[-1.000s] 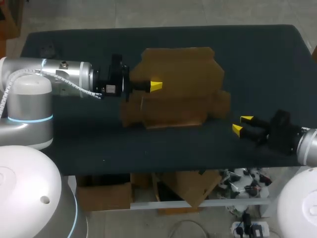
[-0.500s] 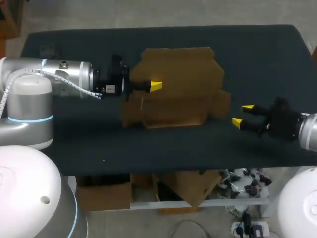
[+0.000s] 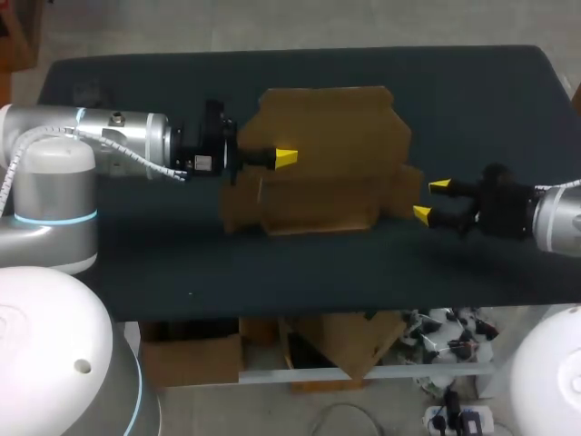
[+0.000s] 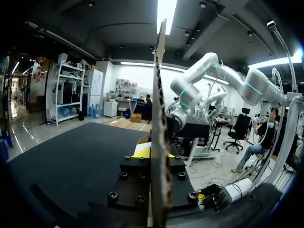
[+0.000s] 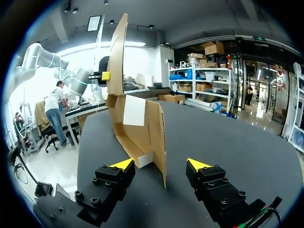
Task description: Assemble the packaging by folding the flat box into shape, placing the metal phone stand inside, and closing the box properly
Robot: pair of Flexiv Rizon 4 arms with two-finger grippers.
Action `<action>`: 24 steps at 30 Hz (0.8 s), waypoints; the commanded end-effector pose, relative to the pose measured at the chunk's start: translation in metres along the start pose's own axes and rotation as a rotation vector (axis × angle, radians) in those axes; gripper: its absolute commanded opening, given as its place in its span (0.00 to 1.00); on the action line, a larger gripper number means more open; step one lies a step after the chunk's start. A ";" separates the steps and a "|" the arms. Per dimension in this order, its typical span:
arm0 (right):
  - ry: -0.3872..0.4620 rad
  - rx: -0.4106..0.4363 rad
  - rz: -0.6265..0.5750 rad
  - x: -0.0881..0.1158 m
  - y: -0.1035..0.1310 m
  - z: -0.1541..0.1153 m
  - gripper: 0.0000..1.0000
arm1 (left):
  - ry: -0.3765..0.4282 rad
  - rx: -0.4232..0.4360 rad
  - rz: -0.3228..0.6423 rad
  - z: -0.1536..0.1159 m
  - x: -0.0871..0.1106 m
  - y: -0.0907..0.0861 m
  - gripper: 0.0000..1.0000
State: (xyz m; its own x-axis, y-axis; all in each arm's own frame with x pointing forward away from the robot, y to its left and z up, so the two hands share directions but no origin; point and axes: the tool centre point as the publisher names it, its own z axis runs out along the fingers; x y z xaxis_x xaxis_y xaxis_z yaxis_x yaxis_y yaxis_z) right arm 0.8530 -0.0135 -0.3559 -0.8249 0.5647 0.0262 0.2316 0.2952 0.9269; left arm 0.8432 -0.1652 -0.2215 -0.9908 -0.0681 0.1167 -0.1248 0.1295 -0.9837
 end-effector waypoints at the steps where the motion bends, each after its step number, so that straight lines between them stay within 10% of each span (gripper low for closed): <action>1: 0.003 0.009 0.000 -0.002 0.000 0.010 0.71 | 0.002 -0.001 -0.001 -0.001 -0.001 0.004 0.00; 24: 0.004 0.012 -0.015 0.001 0.002 0.034 0.19 | 0.002 -0.001 -0.001 -0.001 -0.001 0.004 0.00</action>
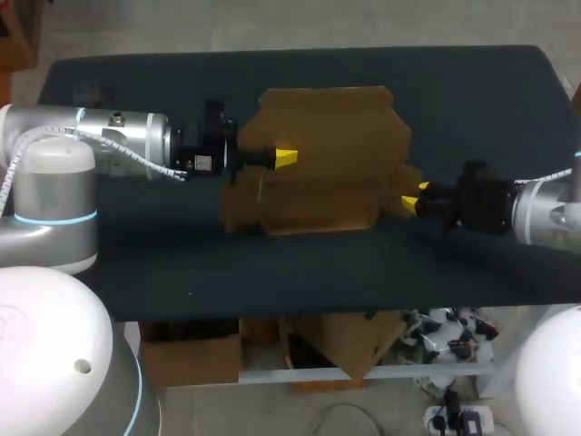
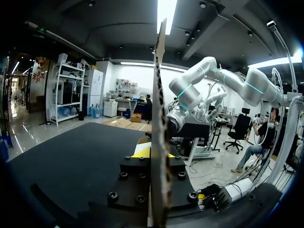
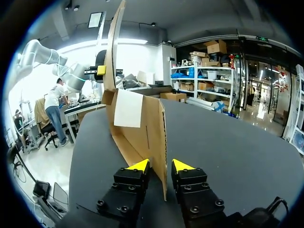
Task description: Assemble the packaging by folding the flat box into shape, placing the metal phone stand inside, and closing the box properly
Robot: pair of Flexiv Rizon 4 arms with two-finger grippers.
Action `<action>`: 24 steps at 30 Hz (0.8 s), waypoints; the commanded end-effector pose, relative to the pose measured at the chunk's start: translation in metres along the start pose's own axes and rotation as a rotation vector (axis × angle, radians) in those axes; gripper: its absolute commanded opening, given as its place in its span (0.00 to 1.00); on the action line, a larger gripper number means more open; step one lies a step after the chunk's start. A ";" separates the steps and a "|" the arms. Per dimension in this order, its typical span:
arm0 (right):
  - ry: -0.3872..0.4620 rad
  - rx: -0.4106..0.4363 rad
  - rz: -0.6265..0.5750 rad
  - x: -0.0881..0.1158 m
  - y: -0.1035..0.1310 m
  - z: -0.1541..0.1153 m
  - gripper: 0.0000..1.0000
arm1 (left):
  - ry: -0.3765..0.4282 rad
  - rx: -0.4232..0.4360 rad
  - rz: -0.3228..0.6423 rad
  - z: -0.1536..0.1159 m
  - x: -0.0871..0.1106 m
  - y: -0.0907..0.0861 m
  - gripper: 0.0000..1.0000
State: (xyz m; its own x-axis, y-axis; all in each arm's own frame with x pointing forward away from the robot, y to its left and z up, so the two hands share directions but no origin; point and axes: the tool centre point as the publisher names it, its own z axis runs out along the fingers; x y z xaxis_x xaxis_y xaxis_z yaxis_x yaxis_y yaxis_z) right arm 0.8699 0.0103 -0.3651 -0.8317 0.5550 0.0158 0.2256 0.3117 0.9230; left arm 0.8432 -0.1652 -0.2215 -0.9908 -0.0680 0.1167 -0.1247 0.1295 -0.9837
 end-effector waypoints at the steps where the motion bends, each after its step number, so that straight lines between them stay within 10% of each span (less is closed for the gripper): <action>1: -0.004 0.000 -0.001 0.003 0.000 0.004 0.15 | 0.001 -0.001 -0.001 -0.001 -0.001 0.004 0.00; 12: -0.030 -0.005 0.003 0.014 -0.001 0.005 0.00 | 0.001 -0.001 -0.001 -0.001 -0.001 0.004 0.00; 24: -0.076 -0.018 0.011 0.030 -0.002 0.004 0.16 | 0.001 -0.001 -0.001 -0.001 -0.001 0.004 0.00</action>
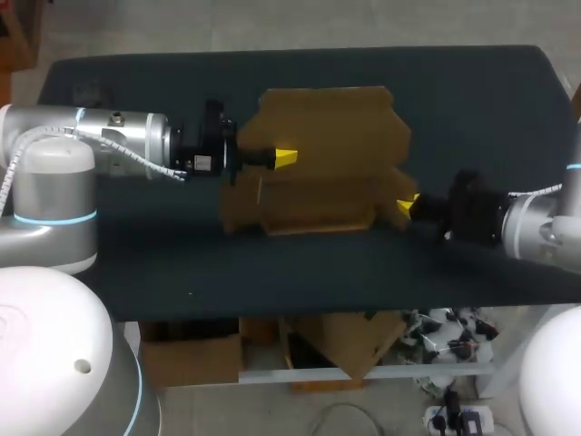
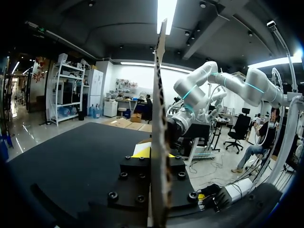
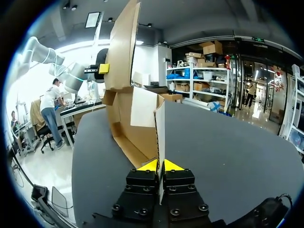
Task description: Assemble the packaging by folding the flat box into shape, placing the metal phone stand inside, and closing the box properly
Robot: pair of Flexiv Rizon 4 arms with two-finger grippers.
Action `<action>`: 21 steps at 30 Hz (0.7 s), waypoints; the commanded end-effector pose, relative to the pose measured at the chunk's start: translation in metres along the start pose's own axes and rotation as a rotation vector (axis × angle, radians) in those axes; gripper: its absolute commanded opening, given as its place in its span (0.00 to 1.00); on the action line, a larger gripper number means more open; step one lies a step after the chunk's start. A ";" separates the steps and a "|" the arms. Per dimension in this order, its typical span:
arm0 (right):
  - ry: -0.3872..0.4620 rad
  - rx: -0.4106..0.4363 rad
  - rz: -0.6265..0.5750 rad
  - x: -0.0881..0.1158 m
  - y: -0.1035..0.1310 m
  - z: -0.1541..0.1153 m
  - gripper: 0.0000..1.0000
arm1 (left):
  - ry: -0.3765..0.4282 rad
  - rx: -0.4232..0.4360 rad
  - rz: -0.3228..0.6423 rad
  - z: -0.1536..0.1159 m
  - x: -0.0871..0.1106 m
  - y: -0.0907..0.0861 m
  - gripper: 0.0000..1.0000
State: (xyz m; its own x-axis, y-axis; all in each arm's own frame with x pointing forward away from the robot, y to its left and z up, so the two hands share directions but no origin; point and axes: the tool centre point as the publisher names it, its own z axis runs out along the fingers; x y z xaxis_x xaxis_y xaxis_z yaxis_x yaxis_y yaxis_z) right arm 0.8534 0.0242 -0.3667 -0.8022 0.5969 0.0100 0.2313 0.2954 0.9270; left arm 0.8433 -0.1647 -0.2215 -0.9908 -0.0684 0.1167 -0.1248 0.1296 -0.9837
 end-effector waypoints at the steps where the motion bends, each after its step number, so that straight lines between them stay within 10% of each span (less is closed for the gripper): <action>1: -0.028 -0.007 -0.003 0.010 -0.001 0.001 0.17 | 0.002 0.000 -0.001 0.000 -0.001 0.004 0.00; 10: -0.038 -0.015 0.002 0.020 -0.001 0.000 0.55 | 0.002 0.000 -0.001 0.000 -0.001 0.004 0.00; 21: -0.011 -0.022 -0.019 0.043 0.003 0.005 0.62 | 0.002 0.000 -0.001 0.000 -0.001 0.004 0.00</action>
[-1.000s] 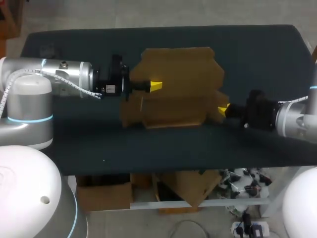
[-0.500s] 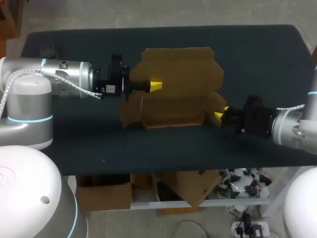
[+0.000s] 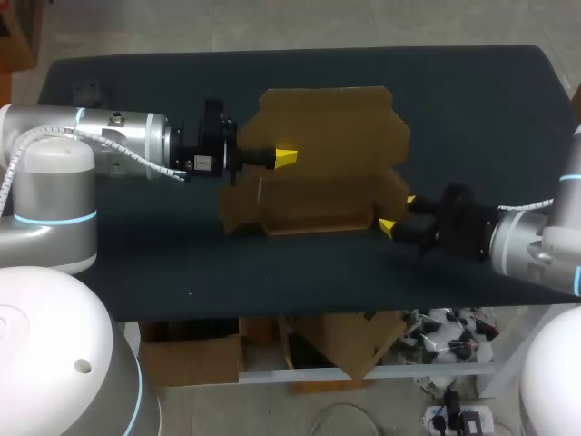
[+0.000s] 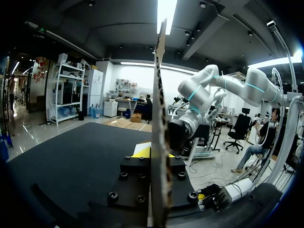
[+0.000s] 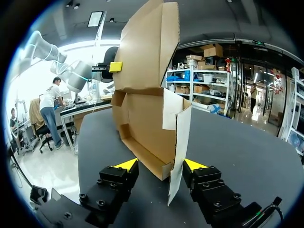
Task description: Assemble the packaging by folding the flat box into shape, placing the metal phone stand inside, and closing the box properly
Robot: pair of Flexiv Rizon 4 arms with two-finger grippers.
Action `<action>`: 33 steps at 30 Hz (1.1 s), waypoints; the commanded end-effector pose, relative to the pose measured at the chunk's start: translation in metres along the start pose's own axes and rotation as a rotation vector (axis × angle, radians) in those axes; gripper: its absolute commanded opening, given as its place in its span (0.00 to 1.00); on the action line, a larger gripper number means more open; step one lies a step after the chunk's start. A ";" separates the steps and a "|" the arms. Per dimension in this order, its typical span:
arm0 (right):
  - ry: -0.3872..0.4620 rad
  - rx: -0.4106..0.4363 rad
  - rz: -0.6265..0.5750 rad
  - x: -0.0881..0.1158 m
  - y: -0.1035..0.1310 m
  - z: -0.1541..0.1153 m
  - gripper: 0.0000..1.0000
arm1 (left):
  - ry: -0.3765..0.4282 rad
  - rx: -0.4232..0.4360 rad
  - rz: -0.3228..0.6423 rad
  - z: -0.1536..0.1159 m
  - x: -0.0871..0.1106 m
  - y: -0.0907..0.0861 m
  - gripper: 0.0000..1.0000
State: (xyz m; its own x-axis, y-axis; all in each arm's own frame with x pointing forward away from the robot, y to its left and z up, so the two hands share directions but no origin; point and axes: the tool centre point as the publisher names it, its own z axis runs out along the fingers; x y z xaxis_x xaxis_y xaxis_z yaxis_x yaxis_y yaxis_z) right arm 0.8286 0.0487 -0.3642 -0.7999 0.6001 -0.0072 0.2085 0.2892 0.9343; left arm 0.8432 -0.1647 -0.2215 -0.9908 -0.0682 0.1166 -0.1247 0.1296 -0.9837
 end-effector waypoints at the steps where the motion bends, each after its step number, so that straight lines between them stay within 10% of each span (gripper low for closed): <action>1: 0.001 0.002 -0.008 0.011 0.000 0.003 0.62 | 0.002 -0.001 -0.001 0.000 -0.001 0.004 0.00; 33: -0.038 0.006 -0.038 0.080 -0.001 -0.011 0.60 | 0.002 -0.001 -0.001 0.000 -0.001 0.004 0.00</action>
State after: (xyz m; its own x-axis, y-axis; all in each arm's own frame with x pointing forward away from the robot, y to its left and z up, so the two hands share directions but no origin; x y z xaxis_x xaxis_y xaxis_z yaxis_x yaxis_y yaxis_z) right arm 0.7659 0.0873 -0.3646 -0.8063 0.5902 -0.0386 0.1857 0.3146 0.9309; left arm 0.8431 -0.1649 -0.2216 -0.9908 -0.0681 0.1166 -0.1247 0.1296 -0.9837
